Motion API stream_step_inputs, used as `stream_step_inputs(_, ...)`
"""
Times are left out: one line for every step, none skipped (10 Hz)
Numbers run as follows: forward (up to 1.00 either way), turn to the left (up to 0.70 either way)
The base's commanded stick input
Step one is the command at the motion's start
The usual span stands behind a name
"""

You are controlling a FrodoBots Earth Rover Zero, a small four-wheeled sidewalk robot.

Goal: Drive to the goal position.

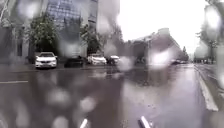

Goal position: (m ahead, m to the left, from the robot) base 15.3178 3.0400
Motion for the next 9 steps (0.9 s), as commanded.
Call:
stream_step_inputs(0.70, 0.00)
stream_step_inputs(0.70, 0.00)
stream_step_inputs(0.70, 0.00)
stream_step_inputs(0.70, 0.00)
stream_step_inputs(0.70, 0.00)
stream_step_inputs(0.70, 0.00)
stream_step_inputs(0.70, 0.00)
stream_step_inputs(0.70, 0.00)
stream_step_inputs(0.70, 0.00)
